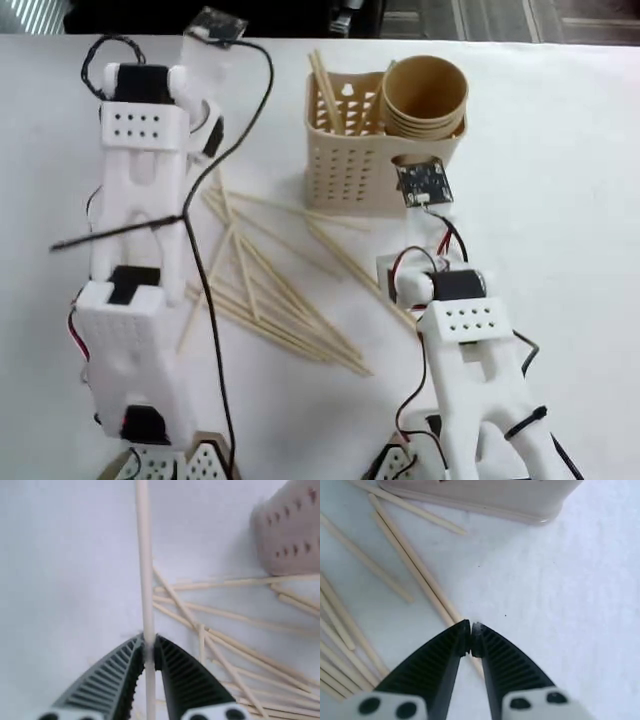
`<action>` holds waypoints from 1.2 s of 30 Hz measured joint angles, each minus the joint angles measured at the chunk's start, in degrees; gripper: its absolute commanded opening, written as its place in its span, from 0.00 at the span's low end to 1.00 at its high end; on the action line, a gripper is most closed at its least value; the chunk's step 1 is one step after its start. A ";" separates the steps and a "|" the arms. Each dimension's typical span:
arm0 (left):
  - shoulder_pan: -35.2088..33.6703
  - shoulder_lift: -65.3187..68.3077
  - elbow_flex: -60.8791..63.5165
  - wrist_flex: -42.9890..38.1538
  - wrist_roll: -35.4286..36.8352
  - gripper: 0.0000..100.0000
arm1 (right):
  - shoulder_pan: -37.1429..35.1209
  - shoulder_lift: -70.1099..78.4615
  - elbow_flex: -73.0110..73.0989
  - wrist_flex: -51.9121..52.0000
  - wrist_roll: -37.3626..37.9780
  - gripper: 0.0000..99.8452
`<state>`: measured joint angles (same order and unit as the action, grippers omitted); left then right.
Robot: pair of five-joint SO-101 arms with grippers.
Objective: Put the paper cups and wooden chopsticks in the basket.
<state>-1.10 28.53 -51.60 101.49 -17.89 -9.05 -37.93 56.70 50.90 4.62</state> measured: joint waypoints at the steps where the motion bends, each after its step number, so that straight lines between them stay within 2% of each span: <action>1: 0.88 -1.32 -1.23 0.00 0.00 0.02 | 0.00 0.00 0.00 0.00 0.00 0.02; 4: 3.78 -4.92 -5.71 -0.70 0.00 0.02 | 0.00 0.00 0.00 0.00 0.00 0.02; 10: 9.49 -7.38 -15.12 -8.18 -0.09 0.02 | 0.00 0.00 0.00 0.00 0.00 0.02; 19: 18.90 -7.38 -16.88 -23.56 0.53 0.02 | 0.00 0.00 0.00 0.00 0.00 0.02; 25: 21.63 -7.38 -16.88 -31.74 10.29 0.02 | 0.00 0.00 0.00 0.00 0.00 0.02; 31: 22.51 -5.71 -15.30 -38.86 12.75 0.02 | 0.00 0.00 0.00 0.00 0.00 0.02; 36: 22.42 -0.88 -15.21 -40.35 18.20 0.02 | 0.00 0.00 0.00 0.00 0.00 0.02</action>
<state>21.32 27.65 -66.81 61.14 0.31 -9.05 -37.93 56.70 50.90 4.62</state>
